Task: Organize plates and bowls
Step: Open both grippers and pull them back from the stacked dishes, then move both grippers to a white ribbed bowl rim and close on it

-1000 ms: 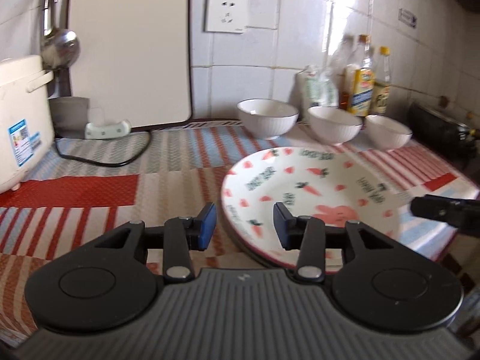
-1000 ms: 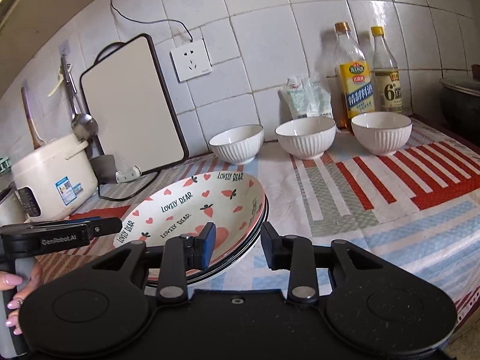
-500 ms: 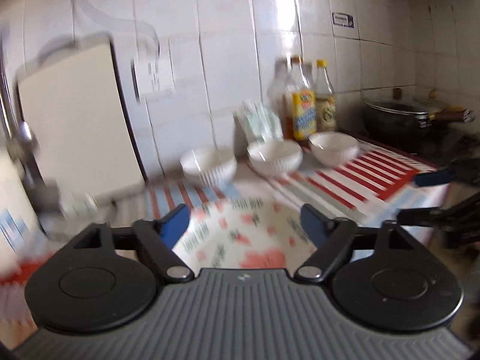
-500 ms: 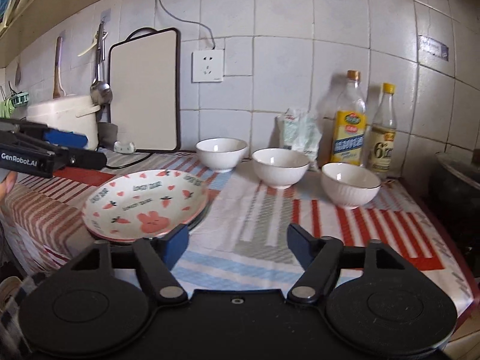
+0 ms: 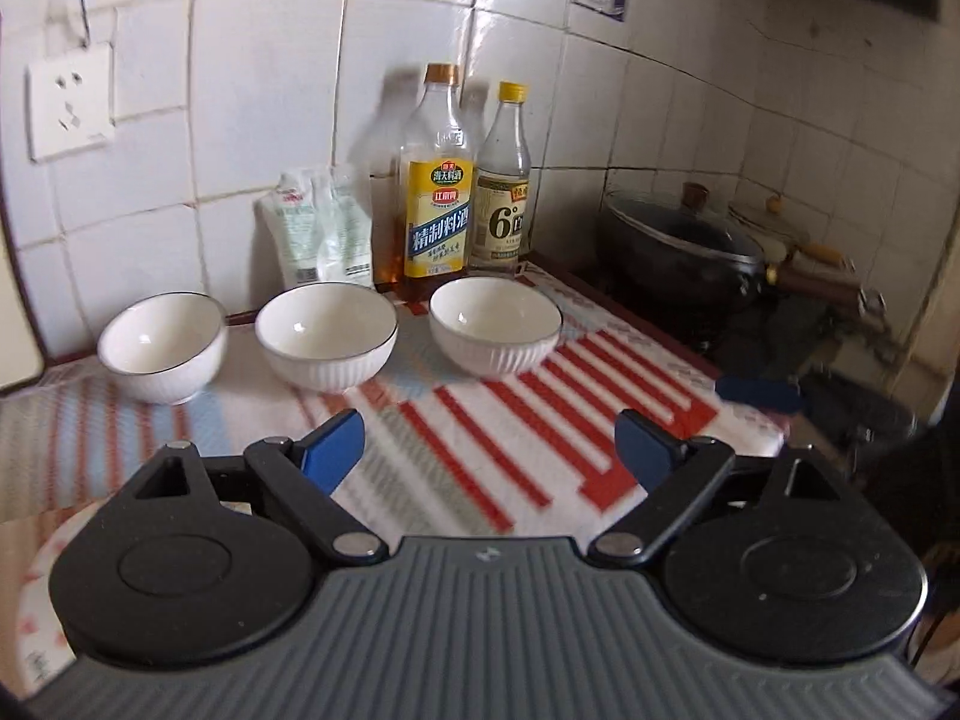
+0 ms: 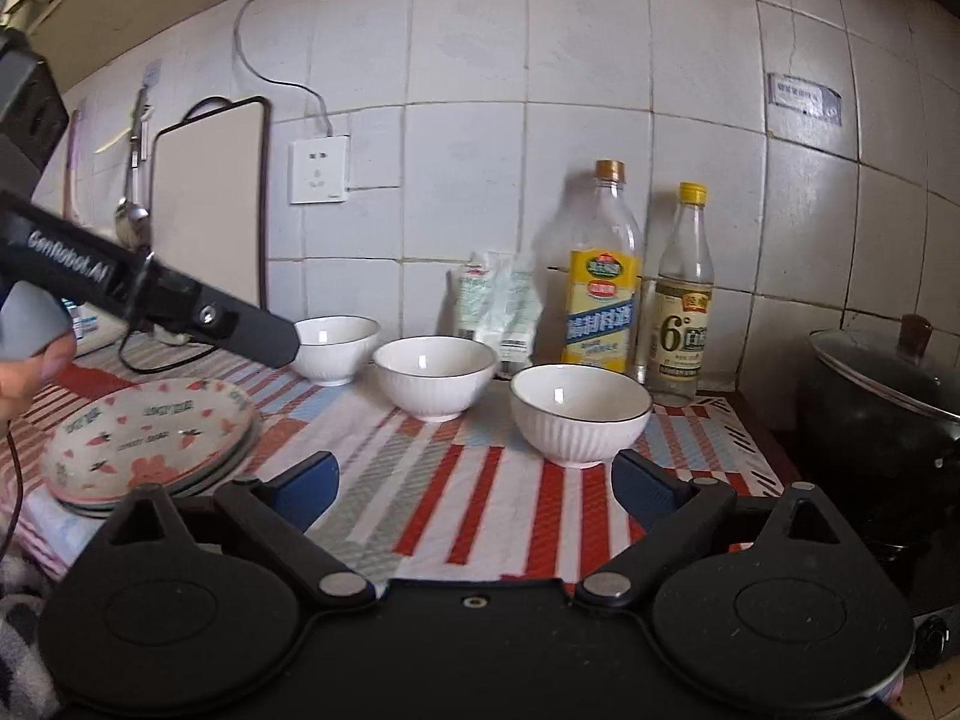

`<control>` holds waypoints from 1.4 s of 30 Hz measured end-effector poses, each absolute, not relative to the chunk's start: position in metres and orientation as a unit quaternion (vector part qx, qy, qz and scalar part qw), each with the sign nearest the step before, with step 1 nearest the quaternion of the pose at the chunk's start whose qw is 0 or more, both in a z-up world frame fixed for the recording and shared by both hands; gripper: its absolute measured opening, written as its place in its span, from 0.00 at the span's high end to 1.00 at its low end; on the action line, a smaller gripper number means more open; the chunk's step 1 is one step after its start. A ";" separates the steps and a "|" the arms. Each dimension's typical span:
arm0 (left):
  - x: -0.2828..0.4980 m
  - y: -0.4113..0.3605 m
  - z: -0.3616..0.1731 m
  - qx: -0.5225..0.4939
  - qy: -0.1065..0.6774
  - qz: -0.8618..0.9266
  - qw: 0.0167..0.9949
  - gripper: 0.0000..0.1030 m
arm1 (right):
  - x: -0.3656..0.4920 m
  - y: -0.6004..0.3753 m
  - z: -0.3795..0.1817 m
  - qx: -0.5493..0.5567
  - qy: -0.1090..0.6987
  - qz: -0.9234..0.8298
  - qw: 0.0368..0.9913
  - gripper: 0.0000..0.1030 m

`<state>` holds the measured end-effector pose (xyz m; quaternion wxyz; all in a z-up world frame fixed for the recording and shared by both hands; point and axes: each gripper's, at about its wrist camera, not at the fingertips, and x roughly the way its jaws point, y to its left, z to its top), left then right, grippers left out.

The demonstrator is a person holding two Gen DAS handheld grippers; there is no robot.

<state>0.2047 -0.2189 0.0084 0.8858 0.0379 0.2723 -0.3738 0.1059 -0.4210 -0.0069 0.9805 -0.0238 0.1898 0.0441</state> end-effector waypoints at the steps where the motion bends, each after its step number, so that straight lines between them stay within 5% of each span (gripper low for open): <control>1: 0.214 -0.228 0.008 0.039 0.276 -0.374 0.885 0.12 | 0.113 -0.427 -0.009 -0.019 0.192 0.044 0.980 0.04; 13: 0.312 -0.306 -0.044 -0.025 0.370 -0.328 0.869 0.18 | 0.215 -0.485 -0.045 0.030 0.256 0.040 0.965 0.00; 16: 0.329 -0.320 -0.057 -0.033 0.395 -0.312 0.864 0.33 | 0.239 -0.481 -0.050 -0.007 0.275 0.032 0.961 0.00; 29: 0.365 -0.342 -0.078 -0.064 0.397 -0.246 0.882 0.50 | 0.299 -0.478 -0.062 -0.038 0.324 0.014 0.945 0.00; 33: 0.365 -0.346 -0.077 -0.061 0.396 -0.277 0.873 0.78 | 0.313 -0.492 -0.067 0.020 0.338 0.018 0.941 0.00; 42: 0.352 -0.347 -0.078 -0.017 0.378 -0.275 0.884 0.81 | 0.298 -0.482 -0.072 0.017 0.317 0.027 0.948 0.07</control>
